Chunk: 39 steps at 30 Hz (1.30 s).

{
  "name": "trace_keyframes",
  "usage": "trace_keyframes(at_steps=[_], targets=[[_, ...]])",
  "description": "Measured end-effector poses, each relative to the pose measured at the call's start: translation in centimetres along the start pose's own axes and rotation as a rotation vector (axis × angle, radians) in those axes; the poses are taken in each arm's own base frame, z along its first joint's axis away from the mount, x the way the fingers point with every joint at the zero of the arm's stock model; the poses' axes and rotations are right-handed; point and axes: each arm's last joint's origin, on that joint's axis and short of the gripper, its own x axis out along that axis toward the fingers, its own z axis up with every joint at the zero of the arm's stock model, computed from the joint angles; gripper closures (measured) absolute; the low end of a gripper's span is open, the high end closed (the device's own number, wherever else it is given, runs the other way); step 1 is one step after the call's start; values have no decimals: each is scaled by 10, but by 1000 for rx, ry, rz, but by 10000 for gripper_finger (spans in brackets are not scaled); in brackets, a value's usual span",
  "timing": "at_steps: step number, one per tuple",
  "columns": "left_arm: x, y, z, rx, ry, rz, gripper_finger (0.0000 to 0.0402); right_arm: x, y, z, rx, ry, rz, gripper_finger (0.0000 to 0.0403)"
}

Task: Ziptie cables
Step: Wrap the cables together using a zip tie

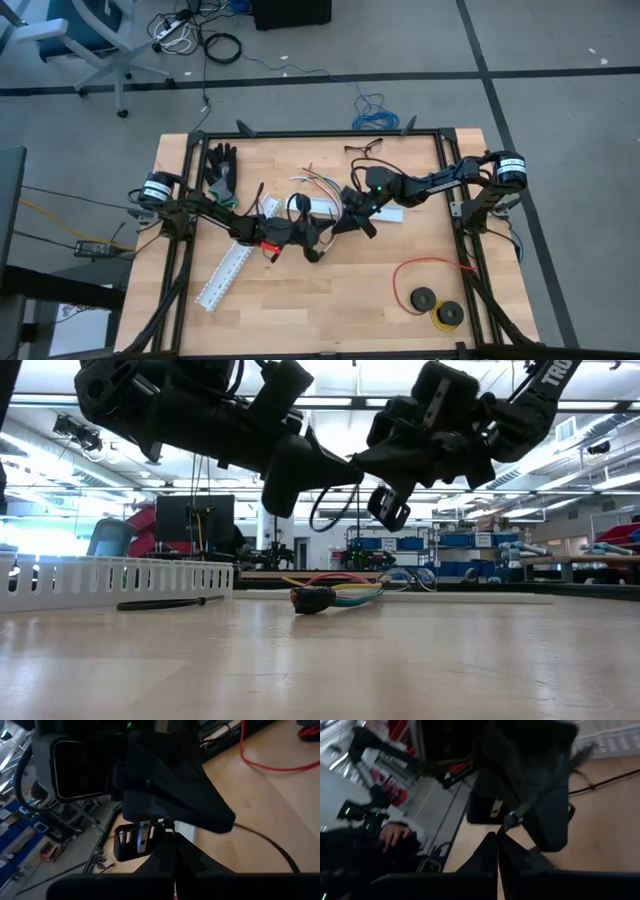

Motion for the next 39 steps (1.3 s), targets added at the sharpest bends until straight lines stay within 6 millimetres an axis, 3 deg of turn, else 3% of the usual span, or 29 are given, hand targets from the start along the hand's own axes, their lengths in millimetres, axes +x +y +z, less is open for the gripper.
trace_keyframes(at_steps=[6,14,20,26,34,39], targets=[[0,1,2,-9,-18,5,401,3,0,-6,-71,36,-29,391],[-2,-2,3,-38,-24,-4,401,3,-2,-7,-148,29,-69,313],[-5,-8,1,-106,-1,-38,401,-14,-20,-11,-61,121,-84,268],[-17,-17,-9,-198,-39,-93,401,-30,-35,-17,-10,189,-151,263],[-18,-21,-22,-243,-99,-126,401,2,0,-2,-319,4,-39,274],[-16,-23,-25,-244,-100,-125,401,10,8,-3,-365,-38,-72,285]])
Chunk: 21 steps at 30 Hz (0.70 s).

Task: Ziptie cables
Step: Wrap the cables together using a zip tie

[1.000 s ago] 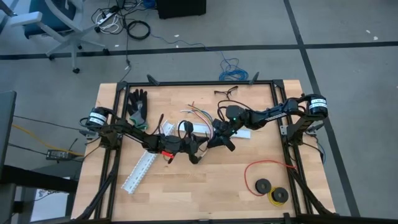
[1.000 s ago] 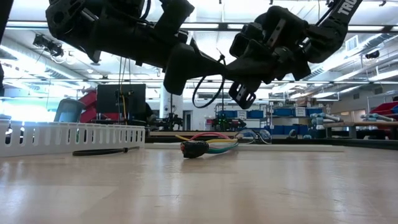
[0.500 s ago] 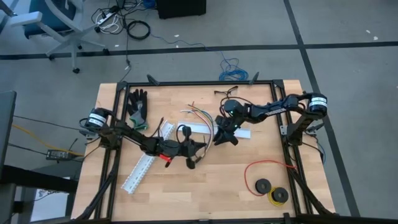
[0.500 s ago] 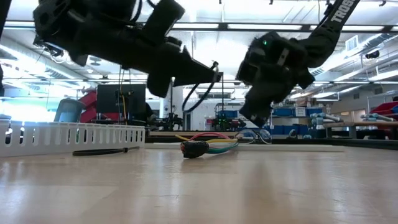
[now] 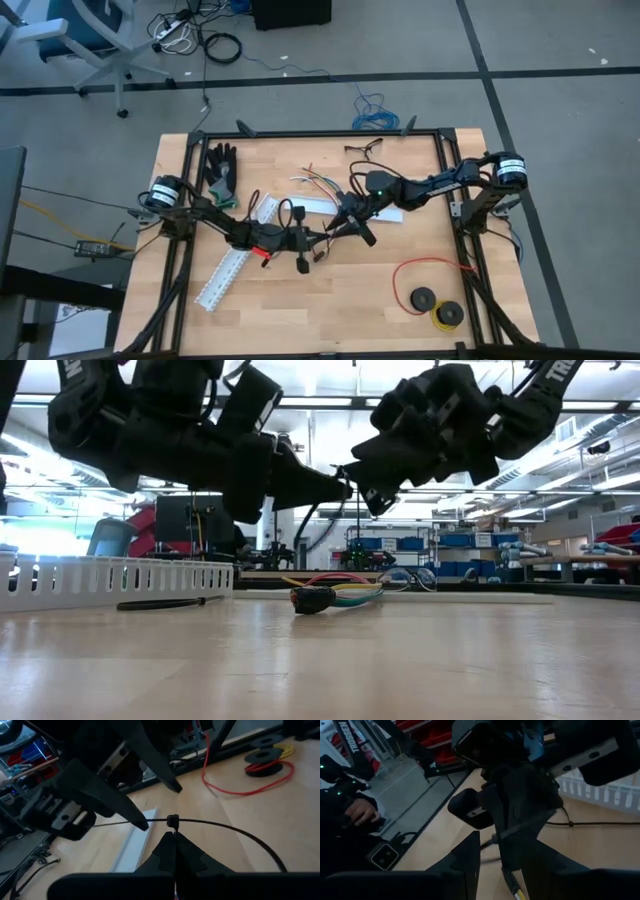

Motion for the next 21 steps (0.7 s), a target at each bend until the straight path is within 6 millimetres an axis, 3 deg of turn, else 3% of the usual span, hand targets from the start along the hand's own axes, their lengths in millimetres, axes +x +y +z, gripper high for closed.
trace_keyframes(at_steps=[21], targets=[[5,4,10,-7,-63,23,401,0,1,6,22,-60,-14,291]])
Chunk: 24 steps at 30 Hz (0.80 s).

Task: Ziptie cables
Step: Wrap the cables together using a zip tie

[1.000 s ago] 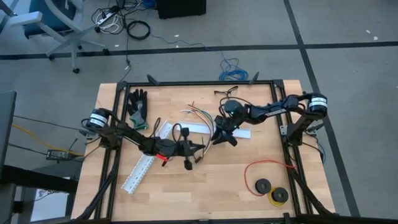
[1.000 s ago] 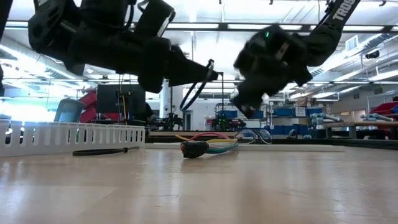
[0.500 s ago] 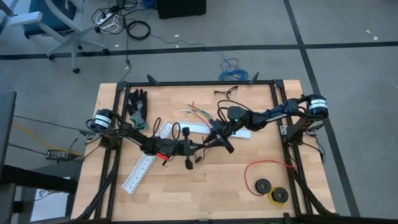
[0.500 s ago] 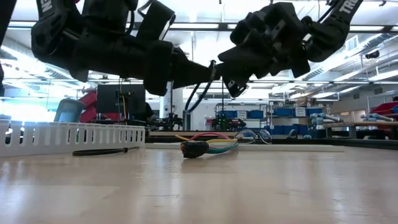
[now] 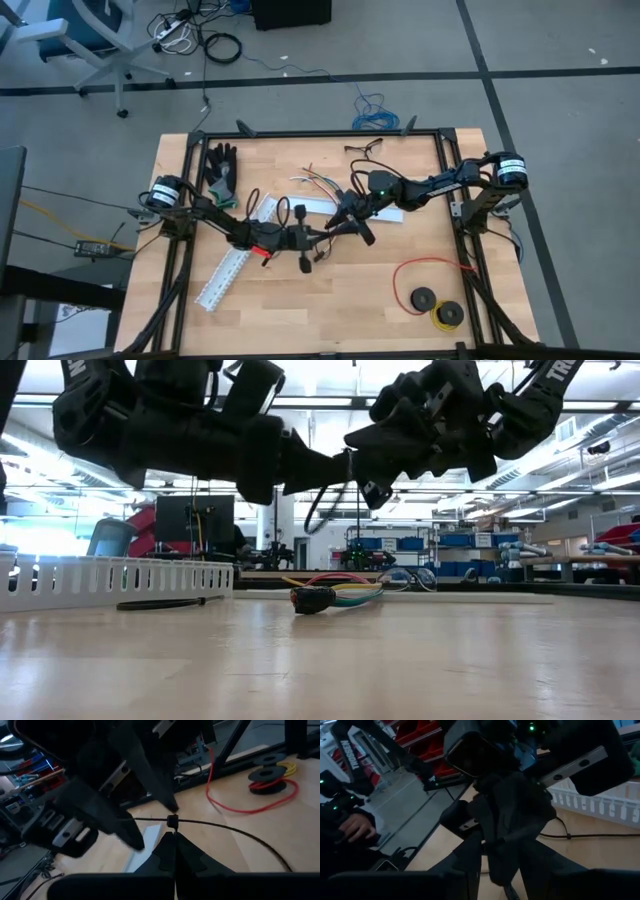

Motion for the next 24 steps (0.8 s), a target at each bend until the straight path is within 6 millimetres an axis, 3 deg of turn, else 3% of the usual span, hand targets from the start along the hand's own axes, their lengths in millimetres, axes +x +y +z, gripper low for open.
trace_keyframes(at_steps=[16,24], targets=[[3,4,-2,9,18,-2,401,-2,-3,0,42,3,-3,294],[4,5,-2,3,21,-1,401,-3,-3,2,30,-11,-1,376]])
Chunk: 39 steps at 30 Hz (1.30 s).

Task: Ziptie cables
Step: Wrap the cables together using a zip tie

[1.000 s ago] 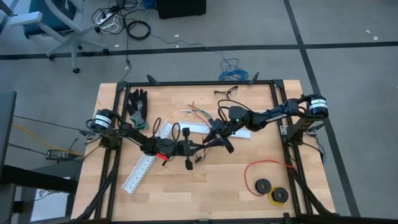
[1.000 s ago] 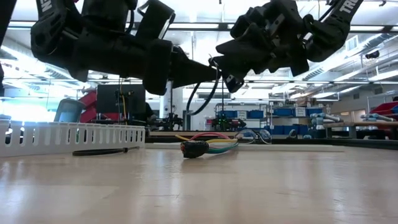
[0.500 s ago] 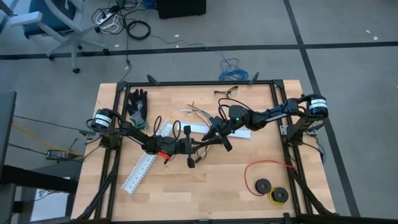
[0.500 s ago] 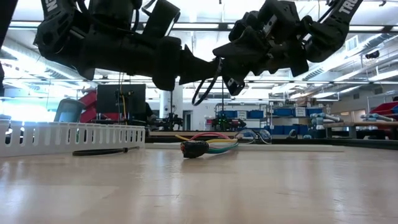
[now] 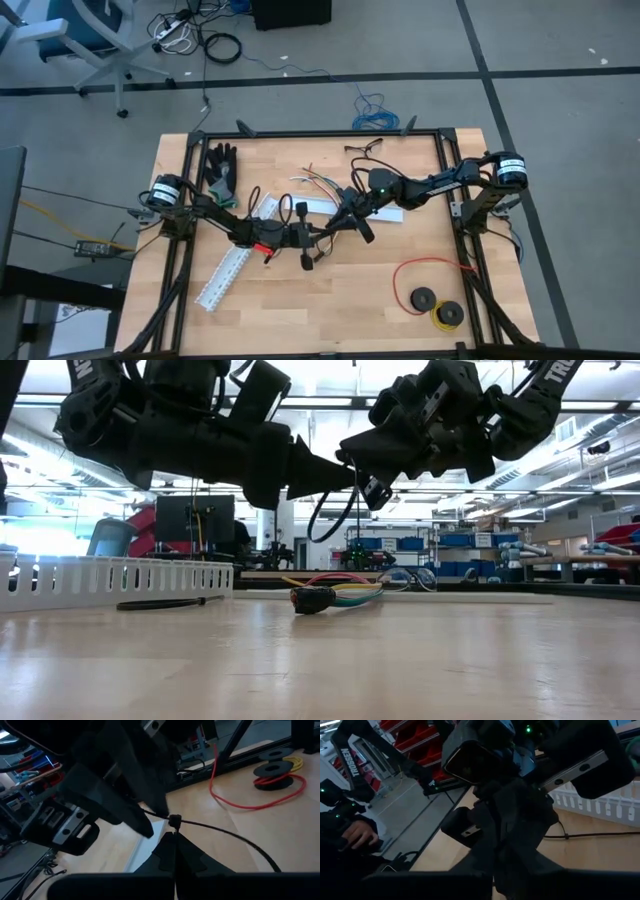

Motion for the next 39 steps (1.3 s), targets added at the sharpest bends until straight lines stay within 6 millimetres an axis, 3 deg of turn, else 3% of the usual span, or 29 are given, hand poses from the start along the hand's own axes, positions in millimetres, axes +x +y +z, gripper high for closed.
trace_keyframes(at_steps=[2,10,27,34,39], targets=[[0,0,0,-1,2,0,401,0,-1,0,-15,0,-15,396],[-1,-3,-1,-15,13,-30,401,-4,-10,2,-61,-38,-186,402],[-1,-5,-7,-46,68,-48,401,-10,-18,4,-62,-44,-210,402],[-2,-5,-8,-108,91,3,401,-10,-17,2,-47,-23,-170,392],[-2,-4,-11,-171,150,88,401,-10,-19,-3,-55,25,-174,358]])
